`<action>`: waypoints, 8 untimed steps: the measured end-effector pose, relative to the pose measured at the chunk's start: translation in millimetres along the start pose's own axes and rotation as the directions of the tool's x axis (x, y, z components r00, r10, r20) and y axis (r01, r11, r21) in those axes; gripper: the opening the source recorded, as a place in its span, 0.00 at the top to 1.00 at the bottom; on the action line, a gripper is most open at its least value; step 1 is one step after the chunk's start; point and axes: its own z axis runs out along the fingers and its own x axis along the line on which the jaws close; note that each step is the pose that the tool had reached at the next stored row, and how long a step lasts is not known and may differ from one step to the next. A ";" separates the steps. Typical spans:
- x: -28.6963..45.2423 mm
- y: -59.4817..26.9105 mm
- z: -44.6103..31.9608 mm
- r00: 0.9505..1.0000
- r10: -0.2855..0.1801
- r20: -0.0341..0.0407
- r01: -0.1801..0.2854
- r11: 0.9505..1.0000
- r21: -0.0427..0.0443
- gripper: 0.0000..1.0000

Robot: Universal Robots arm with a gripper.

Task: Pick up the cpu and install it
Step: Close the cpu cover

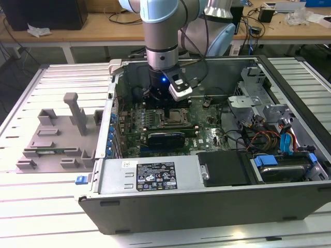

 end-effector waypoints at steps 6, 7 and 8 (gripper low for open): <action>-1.2 -0.6 -19.4 1.000 0.000 0.000 0.000 1.000 0.000 0.89; -1.3 -0.7 -21.6 1.000 0.000 0.000 0.000 1.000 0.000 0.89; -1.6 -0.8 -25.2 1.000 0.000 0.000 0.000 1.000 0.000 0.89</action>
